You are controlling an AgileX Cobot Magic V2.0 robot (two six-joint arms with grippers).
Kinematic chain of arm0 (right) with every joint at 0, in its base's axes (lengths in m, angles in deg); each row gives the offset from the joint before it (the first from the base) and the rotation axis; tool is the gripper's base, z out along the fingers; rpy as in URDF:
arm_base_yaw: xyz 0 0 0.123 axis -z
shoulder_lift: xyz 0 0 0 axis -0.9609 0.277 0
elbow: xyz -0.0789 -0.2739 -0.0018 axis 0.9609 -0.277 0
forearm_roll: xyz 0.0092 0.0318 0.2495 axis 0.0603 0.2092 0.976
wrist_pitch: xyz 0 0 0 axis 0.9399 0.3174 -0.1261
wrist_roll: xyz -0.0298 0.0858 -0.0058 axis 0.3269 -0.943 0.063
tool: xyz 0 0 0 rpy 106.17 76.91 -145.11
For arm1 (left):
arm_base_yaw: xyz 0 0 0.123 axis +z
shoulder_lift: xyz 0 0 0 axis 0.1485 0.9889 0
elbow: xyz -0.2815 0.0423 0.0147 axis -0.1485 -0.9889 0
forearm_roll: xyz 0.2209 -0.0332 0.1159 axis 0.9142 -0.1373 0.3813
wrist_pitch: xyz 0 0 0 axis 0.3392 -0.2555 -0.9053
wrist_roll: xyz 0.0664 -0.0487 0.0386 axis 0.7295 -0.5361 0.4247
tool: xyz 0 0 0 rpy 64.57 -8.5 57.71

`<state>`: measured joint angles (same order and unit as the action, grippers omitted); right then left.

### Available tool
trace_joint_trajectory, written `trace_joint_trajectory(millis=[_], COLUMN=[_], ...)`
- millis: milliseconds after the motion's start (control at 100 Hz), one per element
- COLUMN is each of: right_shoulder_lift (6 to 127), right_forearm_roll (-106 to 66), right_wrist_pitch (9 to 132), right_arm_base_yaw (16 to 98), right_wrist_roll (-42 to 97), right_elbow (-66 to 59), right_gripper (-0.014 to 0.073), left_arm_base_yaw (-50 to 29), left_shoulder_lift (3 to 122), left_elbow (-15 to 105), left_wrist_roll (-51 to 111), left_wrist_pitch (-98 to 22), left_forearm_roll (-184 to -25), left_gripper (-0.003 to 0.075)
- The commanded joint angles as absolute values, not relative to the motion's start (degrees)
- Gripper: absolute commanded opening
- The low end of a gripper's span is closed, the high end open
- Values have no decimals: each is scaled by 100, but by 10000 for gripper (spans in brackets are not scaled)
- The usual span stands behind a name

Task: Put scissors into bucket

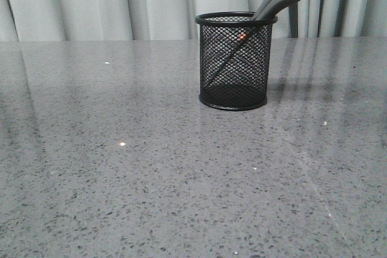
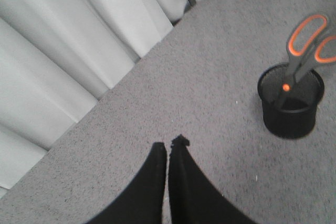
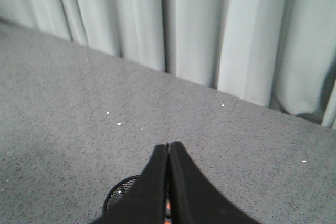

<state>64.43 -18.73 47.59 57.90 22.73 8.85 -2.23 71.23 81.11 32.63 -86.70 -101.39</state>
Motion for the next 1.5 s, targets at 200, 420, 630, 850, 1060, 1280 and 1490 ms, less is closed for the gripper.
trace_joint_trajectory(millis=[200,420,630,850,1060,1280,1490], right_shoulder_lift=[4535,3226,2226,2077,2077,2077,2077], right_forearm_roll=[-1604,-1544,-1435,-1214,-1214,-1214,-1214], right_wrist_pitch=[6894,8016,8536,8709,8620,8620,8620], right_arm_base_yaw=[5813,5813,5813,5813,5813,5813,5813], right_wrist_roll=[2257,2257,2257,2257,2257,2257,2257], right_elbow=[-1690,-3655,-4940,-5109,-5109,-5109,-5109], right_gripper=[-45,-45,-45,-45,-45,-45,-45], left_arm_base_yaw=[-200,-200,-200,-200,-200,-200,-200], left_shoulder_lift=[5087,3357,1656,762,727,727,727], left_elbow=[4648,1980,533,134,134,134,134], left_wrist_roll=[3181,3181,3181,3181,3181,3181,3181], left_wrist_pitch=[-5095,-3396,-3037,-2988,-2988,-2988,-2988], left_forearm_roll=[-10818,-11193,-11389,-11413,-11413,-11413,-11413], left_gripper=[-20,-20,-20,-20,-20,-20,-20])
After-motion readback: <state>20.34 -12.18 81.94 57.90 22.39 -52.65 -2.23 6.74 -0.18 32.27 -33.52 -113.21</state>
